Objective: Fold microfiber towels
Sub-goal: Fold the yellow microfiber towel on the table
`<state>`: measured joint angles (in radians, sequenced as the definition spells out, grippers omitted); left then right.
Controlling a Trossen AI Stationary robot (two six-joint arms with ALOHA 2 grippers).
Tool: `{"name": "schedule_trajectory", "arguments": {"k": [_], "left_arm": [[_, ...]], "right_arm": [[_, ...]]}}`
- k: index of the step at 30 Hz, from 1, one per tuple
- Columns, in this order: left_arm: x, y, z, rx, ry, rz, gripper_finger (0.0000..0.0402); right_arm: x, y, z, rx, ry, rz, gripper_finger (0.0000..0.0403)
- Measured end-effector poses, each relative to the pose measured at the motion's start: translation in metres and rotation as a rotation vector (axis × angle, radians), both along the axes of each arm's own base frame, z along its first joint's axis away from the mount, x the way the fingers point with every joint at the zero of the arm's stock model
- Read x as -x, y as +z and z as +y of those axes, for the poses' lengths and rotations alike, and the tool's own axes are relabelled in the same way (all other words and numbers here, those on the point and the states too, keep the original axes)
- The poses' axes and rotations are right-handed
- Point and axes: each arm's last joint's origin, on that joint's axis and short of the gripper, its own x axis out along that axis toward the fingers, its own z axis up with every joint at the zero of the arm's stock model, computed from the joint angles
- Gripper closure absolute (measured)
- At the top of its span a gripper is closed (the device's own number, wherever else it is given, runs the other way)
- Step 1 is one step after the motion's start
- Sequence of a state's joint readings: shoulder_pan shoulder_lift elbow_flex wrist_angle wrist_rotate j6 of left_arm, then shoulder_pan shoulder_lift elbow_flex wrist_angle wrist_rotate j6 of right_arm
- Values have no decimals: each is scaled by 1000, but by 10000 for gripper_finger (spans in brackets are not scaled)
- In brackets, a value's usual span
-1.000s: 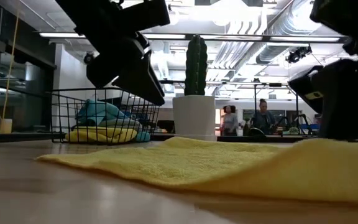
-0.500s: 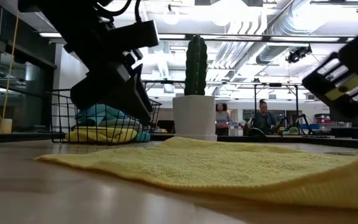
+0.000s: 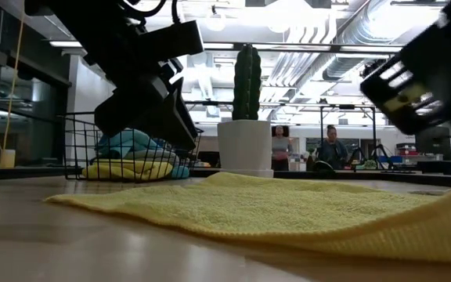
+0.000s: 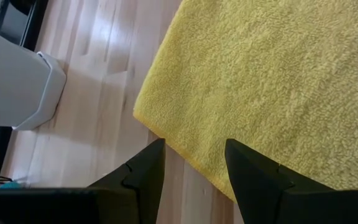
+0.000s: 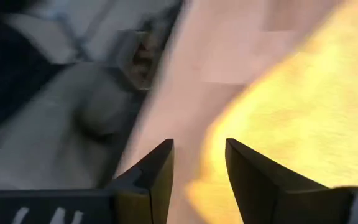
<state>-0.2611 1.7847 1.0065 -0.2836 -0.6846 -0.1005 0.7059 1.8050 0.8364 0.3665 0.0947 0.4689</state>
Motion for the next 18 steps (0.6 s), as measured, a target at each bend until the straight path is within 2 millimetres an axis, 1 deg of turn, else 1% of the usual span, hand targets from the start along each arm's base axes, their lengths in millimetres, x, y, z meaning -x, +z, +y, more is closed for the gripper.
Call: {"name": "schedule_trajectory", "arguments": {"k": [2,5,8,13,16,18], "left_arm": [[0,0,0,0,0,0,245],[0,0,0,0,0,0,245],[0,0,0,0,0,0,245],[0,0,0,1,0,-2,245],[0,0,0,1,0,-2,245],[0,0,0,1,0,-2,245]], "right_arm": [[0,-3,-3,64,-71,-4,265],[2,-6,-5,76,-100,33,265],[2,-9,-2,11,-59,78,265],[0,-21,10,-116,78,100,265],[0,-33,13,-166,111,157,265],[0,-35,13,-186,126,185,265]]}}
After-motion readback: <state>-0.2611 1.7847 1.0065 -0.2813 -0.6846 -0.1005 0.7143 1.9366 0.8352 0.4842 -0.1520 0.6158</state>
